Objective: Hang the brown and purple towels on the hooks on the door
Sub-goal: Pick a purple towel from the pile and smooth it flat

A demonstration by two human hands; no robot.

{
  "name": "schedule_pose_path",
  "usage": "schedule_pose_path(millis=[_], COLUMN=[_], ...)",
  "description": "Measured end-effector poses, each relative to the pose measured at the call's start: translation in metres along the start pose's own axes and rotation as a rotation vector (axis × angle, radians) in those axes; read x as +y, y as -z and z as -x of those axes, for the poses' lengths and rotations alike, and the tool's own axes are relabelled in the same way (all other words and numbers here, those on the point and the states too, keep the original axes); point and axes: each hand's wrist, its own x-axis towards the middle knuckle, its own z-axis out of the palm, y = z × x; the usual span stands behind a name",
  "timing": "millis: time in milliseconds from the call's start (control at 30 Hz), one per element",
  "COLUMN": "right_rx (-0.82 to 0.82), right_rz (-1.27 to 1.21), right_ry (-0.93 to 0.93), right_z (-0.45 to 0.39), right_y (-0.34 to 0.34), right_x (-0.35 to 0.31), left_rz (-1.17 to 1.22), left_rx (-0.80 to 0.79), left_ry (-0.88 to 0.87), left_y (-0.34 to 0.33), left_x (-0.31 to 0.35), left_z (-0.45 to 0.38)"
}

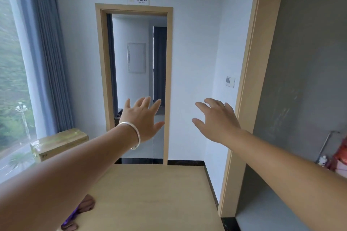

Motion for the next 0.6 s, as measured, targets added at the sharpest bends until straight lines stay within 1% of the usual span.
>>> schedule_pose_path(millis=[200, 467, 600], right_rx=[0.010, 0.022, 0.022], right_rz=[0.008, 0.005, 0.015], right_ry=[0.006, 0.023, 0.039], right_z=[-0.070, -0.192, -0.249], right_y=[-0.047, -0.115, -0.150], right_x=[0.025, 0.089, 0.114], left_rz=[0.006, -0.009, -0.001], left_rx=[0.006, 0.012, 0.001], left_ry=[-0.001, -0.011, 0.003], left_y=[-0.056, -0.125, -0.164], left_x=[-0.004, 0.010, 0.015], left_z=[-0.072, -0.207, -0.262])
